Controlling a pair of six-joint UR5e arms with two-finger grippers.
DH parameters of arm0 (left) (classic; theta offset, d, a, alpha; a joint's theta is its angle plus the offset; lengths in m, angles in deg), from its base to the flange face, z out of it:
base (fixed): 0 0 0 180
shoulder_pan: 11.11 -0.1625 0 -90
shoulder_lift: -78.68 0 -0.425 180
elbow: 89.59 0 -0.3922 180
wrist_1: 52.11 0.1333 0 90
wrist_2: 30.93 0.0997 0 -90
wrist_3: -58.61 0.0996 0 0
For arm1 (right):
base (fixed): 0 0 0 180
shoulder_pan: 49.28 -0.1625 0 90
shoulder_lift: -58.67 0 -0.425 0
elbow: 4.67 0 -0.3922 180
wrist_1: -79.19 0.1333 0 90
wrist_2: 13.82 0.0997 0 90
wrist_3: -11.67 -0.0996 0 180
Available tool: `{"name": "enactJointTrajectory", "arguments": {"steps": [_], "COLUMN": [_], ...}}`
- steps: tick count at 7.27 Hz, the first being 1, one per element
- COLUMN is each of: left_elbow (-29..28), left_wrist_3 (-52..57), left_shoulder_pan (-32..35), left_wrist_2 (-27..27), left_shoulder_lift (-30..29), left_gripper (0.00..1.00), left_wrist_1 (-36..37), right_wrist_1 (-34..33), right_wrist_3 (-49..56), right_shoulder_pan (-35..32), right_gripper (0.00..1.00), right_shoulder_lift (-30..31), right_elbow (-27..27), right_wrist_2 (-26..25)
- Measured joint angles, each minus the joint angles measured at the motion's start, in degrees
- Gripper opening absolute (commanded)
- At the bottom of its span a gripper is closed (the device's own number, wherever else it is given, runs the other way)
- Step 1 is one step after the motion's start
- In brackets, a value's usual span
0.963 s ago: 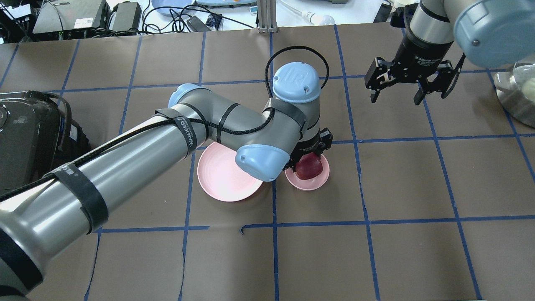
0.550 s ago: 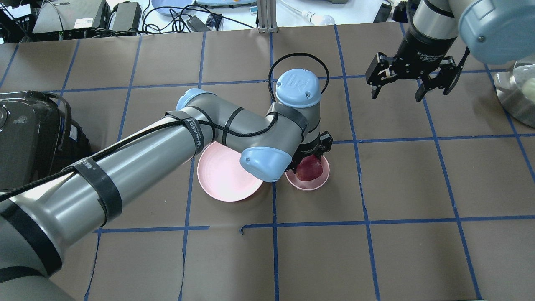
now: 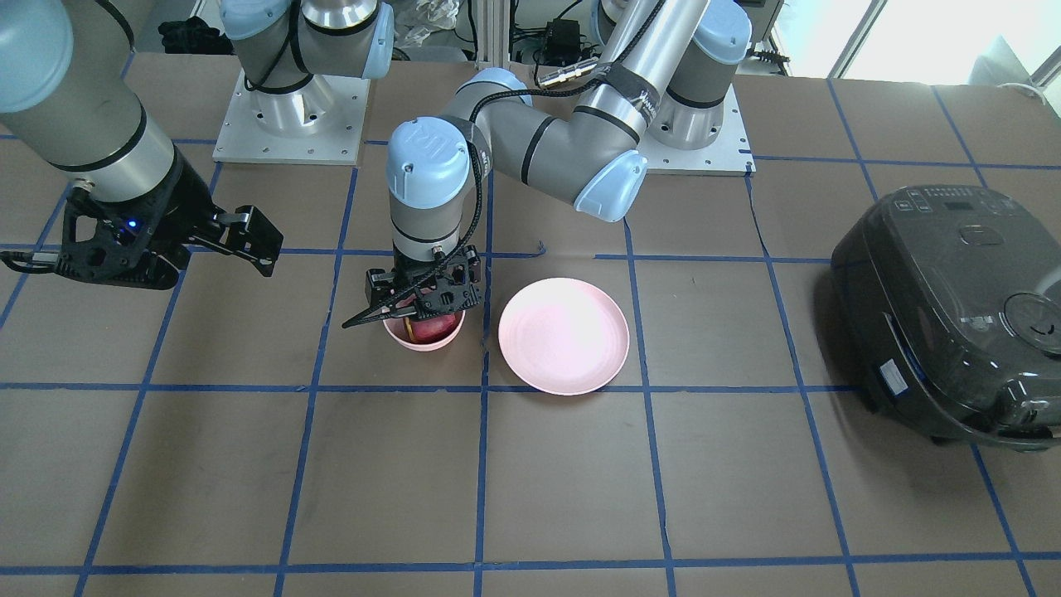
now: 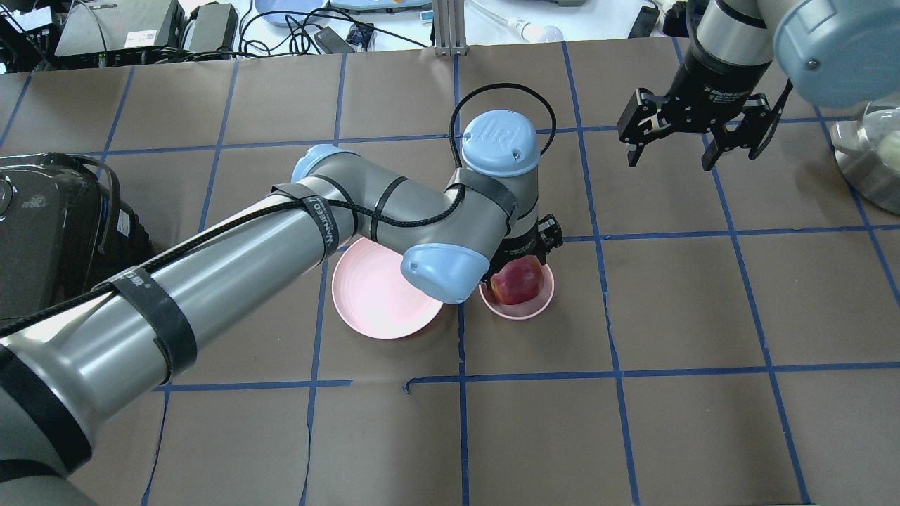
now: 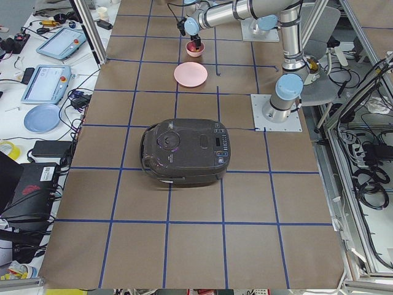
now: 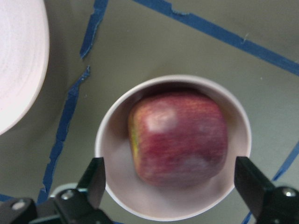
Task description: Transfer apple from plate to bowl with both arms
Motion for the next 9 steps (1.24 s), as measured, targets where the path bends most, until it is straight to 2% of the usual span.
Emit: {"name": "enactJointTrajectory", "arguments": {"steps": [3,5,9], "left_elbow": [-5.6,-6.5,-6.4], "left_wrist_3": [12.7,25.5,42.5], "left_shoulder_pan": [-1.9,-3.8,-15.5], "left_wrist_2": [1.3,3.6,5.4], "left_shoulder_lift": [7.1,13.9,23.7], "left_gripper": [1.0,1.0,1.0], "left_wrist_1": [-10.6,-15.9,-27.9], "right_wrist_1": [-0.3,-0.4,-0.1], "right_wrist_3": [-0.1,-0.3,0.0], "right_shoulder_pan": [-0.1,-0.6,-1.6], "right_gripper": [1.0,1.0,1.0], "right_shoulder_lift": [1.8,3.6,5.5], "right_elbow": [0.1,0.0,-0.1], "right_wrist_2": [-3.4,-4.8,-3.1]}}
